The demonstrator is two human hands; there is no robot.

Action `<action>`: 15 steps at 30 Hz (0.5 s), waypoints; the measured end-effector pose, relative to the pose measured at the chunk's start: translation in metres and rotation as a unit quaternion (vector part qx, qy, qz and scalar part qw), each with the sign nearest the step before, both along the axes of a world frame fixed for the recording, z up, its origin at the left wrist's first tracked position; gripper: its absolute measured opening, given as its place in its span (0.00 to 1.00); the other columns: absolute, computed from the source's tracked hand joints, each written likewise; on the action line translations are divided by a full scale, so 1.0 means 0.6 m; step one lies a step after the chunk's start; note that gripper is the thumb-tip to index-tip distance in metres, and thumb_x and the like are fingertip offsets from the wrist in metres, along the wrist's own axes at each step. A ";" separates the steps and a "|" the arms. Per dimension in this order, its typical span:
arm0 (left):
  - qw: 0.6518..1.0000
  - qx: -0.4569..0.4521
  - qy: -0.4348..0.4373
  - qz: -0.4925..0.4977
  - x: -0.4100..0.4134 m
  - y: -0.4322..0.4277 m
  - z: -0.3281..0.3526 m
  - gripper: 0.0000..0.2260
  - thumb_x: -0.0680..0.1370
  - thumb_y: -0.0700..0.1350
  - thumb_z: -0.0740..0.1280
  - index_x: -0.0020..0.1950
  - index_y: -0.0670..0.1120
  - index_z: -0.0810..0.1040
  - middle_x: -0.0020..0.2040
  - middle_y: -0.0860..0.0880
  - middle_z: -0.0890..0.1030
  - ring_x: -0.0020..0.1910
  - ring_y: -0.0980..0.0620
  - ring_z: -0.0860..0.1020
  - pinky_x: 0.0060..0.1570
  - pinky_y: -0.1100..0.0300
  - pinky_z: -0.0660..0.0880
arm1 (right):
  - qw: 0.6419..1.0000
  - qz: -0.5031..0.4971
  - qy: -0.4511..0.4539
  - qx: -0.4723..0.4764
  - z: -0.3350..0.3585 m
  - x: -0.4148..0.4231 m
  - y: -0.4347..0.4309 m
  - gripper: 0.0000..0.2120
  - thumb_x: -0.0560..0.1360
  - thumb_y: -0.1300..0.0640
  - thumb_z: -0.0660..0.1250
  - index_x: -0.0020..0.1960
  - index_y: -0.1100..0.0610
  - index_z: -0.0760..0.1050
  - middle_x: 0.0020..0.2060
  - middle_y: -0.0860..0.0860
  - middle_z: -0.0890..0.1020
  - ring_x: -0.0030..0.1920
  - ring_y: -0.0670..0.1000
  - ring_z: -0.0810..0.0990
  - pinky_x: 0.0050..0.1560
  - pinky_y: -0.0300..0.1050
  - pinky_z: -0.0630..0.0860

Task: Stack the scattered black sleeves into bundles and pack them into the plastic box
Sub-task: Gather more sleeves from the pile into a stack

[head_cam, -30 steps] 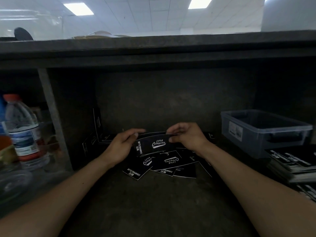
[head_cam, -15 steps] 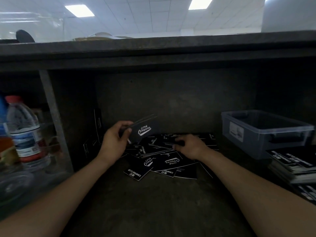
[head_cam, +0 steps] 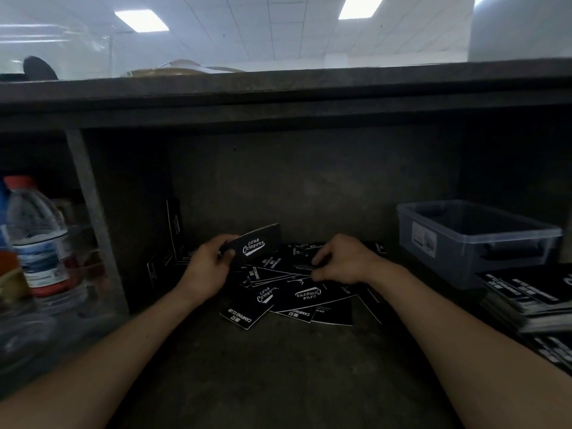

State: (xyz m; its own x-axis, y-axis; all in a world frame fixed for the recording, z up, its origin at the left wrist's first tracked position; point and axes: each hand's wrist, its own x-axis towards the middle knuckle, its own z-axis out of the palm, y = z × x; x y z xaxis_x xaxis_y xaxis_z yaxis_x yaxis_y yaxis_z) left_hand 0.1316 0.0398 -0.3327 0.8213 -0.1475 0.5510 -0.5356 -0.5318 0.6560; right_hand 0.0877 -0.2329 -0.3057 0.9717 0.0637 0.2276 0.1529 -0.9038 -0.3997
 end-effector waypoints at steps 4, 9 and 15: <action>0.999 -0.053 0.009 0.004 0.000 -0.004 0.002 0.14 0.82 0.33 0.60 0.65 0.44 0.77 0.56 0.47 0.82 0.57 0.51 0.79 0.60 0.61 0.75 | 0.989 -0.031 -0.142 -0.026 0.013 -0.011 -0.002 0.11 0.74 0.44 0.68 0.49 0.47 0.85 0.44 0.47 0.85 0.47 0.50 0.81 0.46 0.43 0.76; 0.990 -0.094 0.080 -0.068 -0.020 -0.016 0.009 0.16 0.83 0.35 0.57 0.58 0.49 0.81 0.53 0.55 0.83 0.53 0.60 0.81 0.52 0.67 0.74 | 0.984 0.063 -0.164 0.036 -0.005 0.004 0.006 0.08 0.77 0.49 0.67 0.51 0.49 0.84 0.46 0.45 0.86 0.48 0.47 0.82 0.49 0.43 0.77; 0.994 -0.002 0.034 -0.101 -0.024 -0.023 0.002 0.11 0.79 0.38 0.69 0.60 0.49 0.81 0.54 0.60 0.82 0.52 0.72 0.78 0.52 0.78 0.71 | 0.963 0.071 -0.154 0.211 -0.018 0.020 0.020 0.12 0.67 0.56 0.80 0.48 0.51 0.81 0.43 0.44 0.83 0.45 0.45 0.83 0.50 0.41 0.79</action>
State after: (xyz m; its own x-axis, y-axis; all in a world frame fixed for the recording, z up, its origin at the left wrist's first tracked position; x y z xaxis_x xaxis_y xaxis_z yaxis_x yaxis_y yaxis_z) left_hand 0.1172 0.0259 -0.3316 0.8106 -0.3108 0.4964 -0.5856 -0.4146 0.6966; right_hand 0.0996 -0.2210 -0.3165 0.8428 0.0299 0.5373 0.4321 -0.6328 -0.6425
